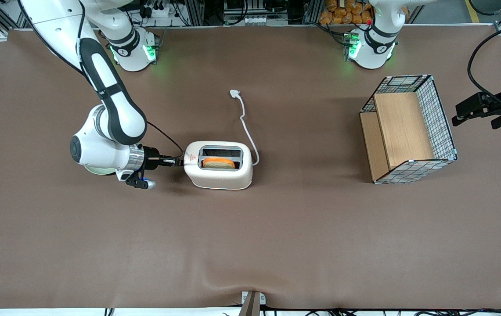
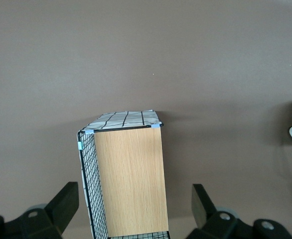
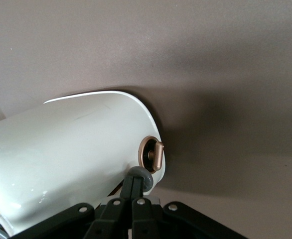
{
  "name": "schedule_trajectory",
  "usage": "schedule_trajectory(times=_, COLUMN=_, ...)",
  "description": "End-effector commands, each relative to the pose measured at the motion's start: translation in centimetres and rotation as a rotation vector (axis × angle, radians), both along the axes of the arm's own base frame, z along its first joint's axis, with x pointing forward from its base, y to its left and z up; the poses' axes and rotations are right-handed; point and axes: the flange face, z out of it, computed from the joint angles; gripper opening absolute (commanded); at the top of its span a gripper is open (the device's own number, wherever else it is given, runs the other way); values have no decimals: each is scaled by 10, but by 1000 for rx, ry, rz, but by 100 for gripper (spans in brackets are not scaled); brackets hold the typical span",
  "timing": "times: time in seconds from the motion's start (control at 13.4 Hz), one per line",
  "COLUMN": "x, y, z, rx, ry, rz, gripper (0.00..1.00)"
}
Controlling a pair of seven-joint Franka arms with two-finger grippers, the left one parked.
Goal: Press toaster button with right arm
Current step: 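Press the toaster lever down with the right gripper and hold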
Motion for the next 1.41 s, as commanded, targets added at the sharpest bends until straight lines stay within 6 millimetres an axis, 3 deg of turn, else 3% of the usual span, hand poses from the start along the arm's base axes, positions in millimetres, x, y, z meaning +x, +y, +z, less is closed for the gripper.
schedule_trajectory(times=0.0, x=-8, y=7, z=-31, rx=-7, ry=-6, rz=15, gripper=0)
schedule_trajectory(times=0.89, x=3, y=-2, z=-15, rx=40, ry=35, rz=8, gripper=0)
schedule_trajectory(times=1.34, x=17, y=-12, z=3, rx=71, ry=60, rz=1, gripper=0)
